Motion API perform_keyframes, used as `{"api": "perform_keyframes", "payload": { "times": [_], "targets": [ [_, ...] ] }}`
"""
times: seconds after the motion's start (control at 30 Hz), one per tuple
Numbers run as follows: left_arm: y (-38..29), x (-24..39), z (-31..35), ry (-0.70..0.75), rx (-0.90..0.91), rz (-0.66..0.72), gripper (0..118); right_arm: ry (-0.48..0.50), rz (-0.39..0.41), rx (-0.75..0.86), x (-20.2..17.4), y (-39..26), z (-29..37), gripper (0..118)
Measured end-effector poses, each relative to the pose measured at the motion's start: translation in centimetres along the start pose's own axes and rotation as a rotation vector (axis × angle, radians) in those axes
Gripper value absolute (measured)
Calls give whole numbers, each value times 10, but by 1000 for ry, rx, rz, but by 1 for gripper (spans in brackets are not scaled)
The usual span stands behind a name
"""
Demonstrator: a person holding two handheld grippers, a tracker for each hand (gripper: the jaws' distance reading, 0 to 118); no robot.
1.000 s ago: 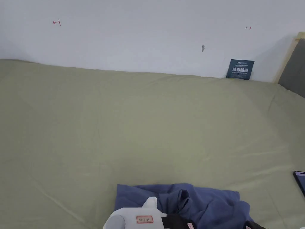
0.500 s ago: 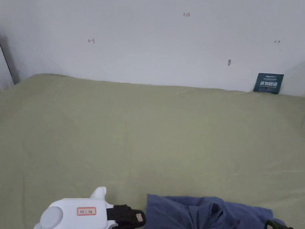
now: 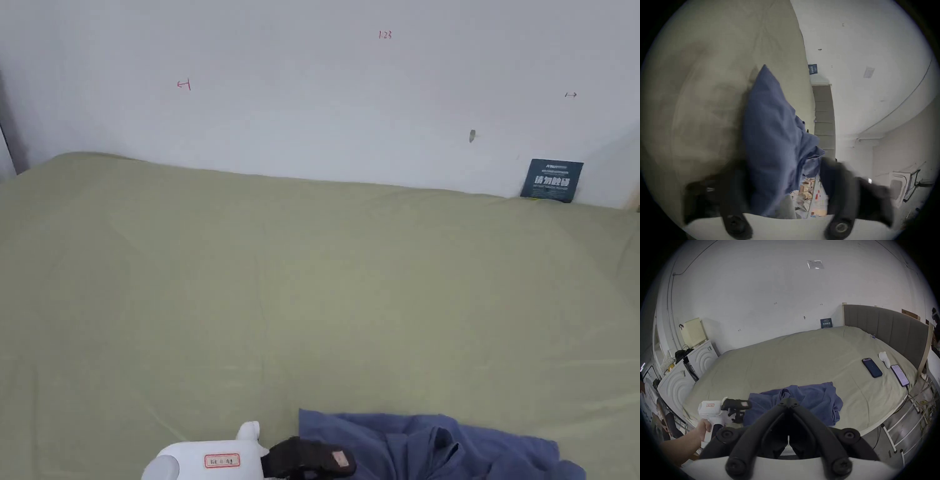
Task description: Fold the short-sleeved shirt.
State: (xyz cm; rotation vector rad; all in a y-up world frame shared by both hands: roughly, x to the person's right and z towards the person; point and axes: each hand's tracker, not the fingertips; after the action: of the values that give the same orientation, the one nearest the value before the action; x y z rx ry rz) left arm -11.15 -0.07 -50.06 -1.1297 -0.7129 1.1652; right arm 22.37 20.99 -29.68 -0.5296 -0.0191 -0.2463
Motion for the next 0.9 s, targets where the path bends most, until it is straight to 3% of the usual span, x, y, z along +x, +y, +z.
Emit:
{"api": "perform_keyframes", "payload": {
  "times": [0.03, 0.07, 0.17, 0.33, 0.5, 0.6, 0.67, 0.8, 0.9],
  "targets": [
    [-2, -3, 0, 74, 22, 21, 10, 0, -2, -6, 0, -2, 0, 1],
    [-4, -5, 2, 126, 59, -17, 9, 1, -1, -9, 0, -4, 1, 1],
    [-6, -8, 12, 59, 38, 0, 9, -8, 17, -10, -2, -7, 1, 1],
    [11, 35, 87, 82, 164, -81, 9, 7, 42, -22, -12, -5, -3, 1],
    [23, 88, 182, 219, 283, -216, 9, 55, 67, -26, -30, -3, -14, 1],
    [22, 126, 215, 469, 305, -355, 9, 91, 80, -42, -41, -3, -20, 1],
    [20, 149, 221, 613, 292, -464, 9, 114, 93, -46, -48, -5, -22, 1],
    [18, 172, 197, 751, 244, -528, 9, 140, 101, -59, -55, -7, -22, 1],
    [19, 173, 157, 727, 202, -538, 9, 142, 100, -64, -54, -9, -20, 1]
  ]
}}
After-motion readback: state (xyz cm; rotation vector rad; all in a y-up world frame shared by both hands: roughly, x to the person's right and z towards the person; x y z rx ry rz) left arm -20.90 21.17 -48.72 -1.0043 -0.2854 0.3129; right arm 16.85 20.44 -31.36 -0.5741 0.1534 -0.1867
